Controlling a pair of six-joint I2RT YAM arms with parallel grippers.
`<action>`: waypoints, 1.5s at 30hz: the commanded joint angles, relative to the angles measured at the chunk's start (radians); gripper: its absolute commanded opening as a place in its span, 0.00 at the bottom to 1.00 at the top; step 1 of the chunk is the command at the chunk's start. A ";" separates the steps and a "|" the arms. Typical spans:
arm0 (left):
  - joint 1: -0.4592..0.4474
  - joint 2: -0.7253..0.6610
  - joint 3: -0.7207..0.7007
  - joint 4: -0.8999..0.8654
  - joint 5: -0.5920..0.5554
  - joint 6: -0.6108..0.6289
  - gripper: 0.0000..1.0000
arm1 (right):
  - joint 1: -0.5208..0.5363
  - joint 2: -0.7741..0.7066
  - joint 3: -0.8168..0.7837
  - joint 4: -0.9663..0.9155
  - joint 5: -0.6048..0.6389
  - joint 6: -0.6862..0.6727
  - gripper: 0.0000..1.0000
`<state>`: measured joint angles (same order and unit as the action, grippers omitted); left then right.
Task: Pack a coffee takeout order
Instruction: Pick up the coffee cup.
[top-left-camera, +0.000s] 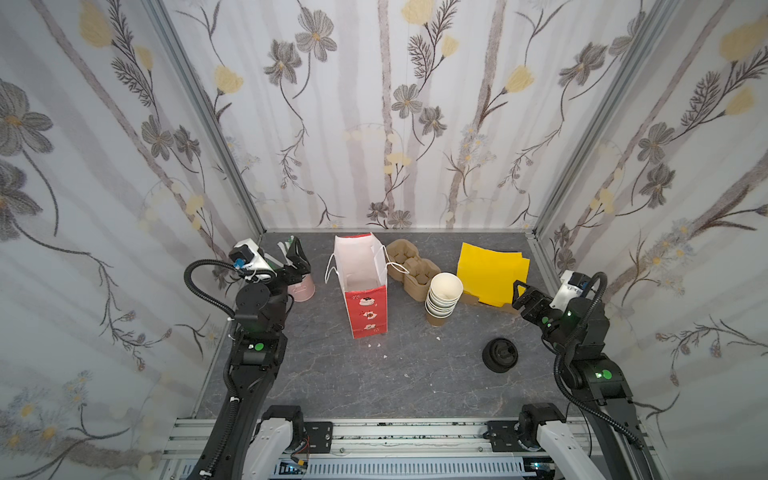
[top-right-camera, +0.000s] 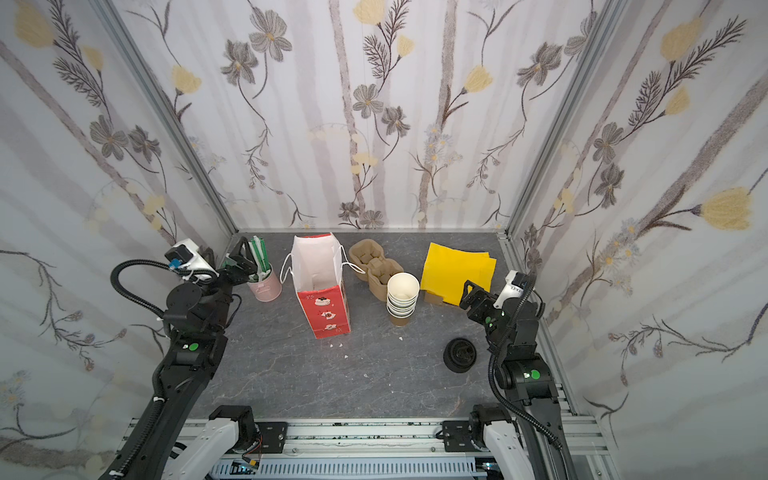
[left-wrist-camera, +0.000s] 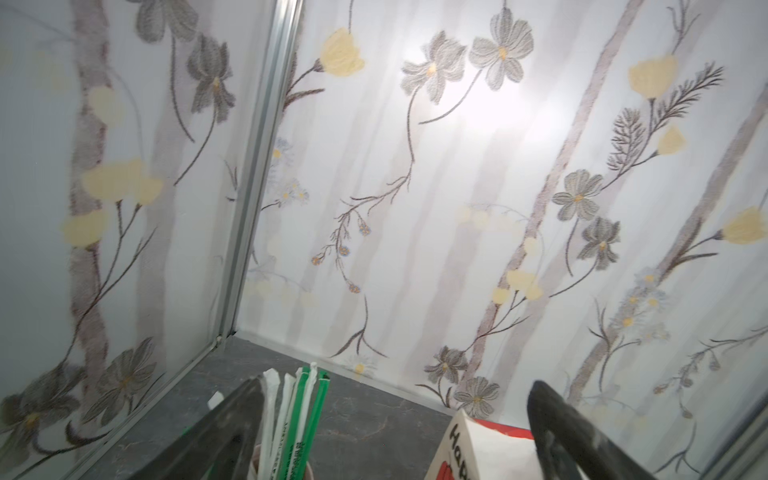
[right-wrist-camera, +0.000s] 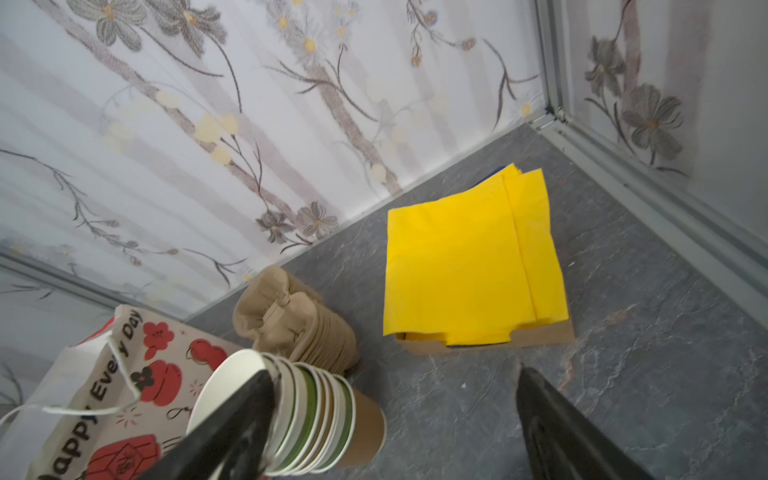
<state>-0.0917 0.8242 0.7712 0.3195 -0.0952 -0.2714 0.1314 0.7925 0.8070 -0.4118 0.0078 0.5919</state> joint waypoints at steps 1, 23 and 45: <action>-0.053 0.024 0.086 -0.147 0.088 0.013 1.00 | 0.078 0.062 0.104 -0.151 -0.036 0.067 0.87; -0.598 0.264 0.382 -0.253 -0.138 0.001 0.99 | 0.461 0.738 0.604 -0.463 0.259 0.134 0.47; -0.597 0.176 0.301 -0.254 -0.206 -0.017 1.00 | 0.485 0.875 0.665 -0.487 0.315 0.160 0.07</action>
<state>-0.6884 1.0069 1.0756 0.0483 -0.2871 -0.2703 0.6132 1.6615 1.4582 -0.9031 0.2943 0.7334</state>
